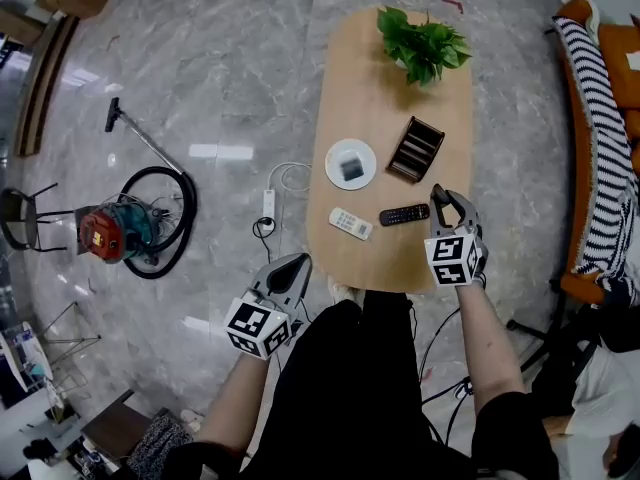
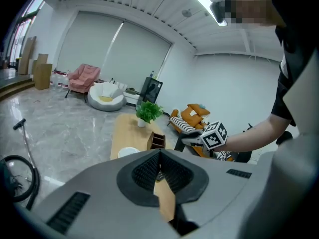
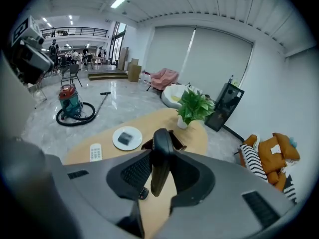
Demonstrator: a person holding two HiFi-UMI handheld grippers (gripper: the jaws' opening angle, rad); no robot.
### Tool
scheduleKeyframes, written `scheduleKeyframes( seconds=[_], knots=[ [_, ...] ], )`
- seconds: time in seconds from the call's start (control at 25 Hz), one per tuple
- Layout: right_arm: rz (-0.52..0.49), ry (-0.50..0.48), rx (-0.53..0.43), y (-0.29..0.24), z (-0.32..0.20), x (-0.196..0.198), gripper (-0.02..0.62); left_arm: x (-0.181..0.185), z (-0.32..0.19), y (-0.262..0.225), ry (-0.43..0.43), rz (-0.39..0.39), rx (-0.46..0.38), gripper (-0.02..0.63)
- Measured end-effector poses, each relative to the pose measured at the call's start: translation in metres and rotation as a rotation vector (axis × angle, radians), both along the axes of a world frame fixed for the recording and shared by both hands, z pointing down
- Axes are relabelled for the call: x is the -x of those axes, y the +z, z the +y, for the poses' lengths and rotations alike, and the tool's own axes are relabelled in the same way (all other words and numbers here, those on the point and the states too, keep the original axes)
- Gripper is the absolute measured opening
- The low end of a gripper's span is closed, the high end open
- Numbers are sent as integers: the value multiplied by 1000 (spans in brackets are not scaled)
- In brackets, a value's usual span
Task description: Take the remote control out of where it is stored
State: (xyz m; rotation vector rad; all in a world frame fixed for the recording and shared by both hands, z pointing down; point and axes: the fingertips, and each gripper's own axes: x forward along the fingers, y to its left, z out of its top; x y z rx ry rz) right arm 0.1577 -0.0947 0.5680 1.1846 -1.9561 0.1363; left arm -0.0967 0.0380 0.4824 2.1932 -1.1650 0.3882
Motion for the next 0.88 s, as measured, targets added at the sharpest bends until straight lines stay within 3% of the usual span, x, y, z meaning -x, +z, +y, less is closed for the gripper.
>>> scheduleKeyframes(
  seconds=[0.48, 0.88],
  knots=[
    [173, -166, 112, 60, 85, 3, 118, -6, 16, 15, 77, 1, 16, 6],
    [357, -451, 230, 130, 124, 25, 110, 1, 32, 41, 37, 8, 57, 6]
  ],
)
